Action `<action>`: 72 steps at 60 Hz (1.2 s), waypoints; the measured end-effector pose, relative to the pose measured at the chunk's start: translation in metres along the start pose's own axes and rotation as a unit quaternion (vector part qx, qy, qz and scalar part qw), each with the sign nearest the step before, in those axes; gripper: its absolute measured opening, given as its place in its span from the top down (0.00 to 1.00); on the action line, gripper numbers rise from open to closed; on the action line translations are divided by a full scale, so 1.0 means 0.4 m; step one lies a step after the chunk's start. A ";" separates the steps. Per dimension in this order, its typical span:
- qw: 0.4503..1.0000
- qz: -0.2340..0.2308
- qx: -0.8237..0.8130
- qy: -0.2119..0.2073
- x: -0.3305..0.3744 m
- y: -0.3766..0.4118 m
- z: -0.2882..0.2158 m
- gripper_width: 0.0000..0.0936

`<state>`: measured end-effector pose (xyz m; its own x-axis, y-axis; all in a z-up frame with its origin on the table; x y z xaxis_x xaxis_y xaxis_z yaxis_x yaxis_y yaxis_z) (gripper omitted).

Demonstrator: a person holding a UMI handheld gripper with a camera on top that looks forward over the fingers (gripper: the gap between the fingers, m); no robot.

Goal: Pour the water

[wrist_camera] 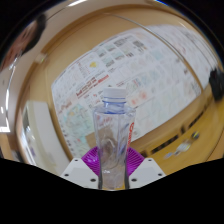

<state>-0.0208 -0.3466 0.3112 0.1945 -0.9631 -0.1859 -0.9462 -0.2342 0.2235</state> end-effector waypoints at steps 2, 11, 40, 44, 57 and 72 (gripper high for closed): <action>0.999 0.013 0.041 0.003 0.016 -0.060 -0.003 0.69; 0.977 0.100 0.175 0.068 0.069 -0.236 0.065 0.69; 0.928 0.168 0.227 0.244 0.195 -0.563 0.469 0.69; 0.933 0.170 0.219 0.230 0.197 -0.566 0.469 0.69; 0.925 0.172 0.230 0.251 0.195 -0.557 0.470 0.48; 0.905 0.192 0.215 0.312 0.275 -0.518 0.415 0.08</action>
<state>0.1535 -0.3820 0.0858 -0.1891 -0.8815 0.4326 -0.9621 0.0781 -0.2614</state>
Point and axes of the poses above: the point between the fingertips, and its own axes, seen from behind it with the camera up: y to the left, z down, x backward, against the way the camera looks, the point moved 10 cm from there along x, backward, against the way the camera looks, and after that the axes turned 15 degrees about x, right-handed, at the moved point
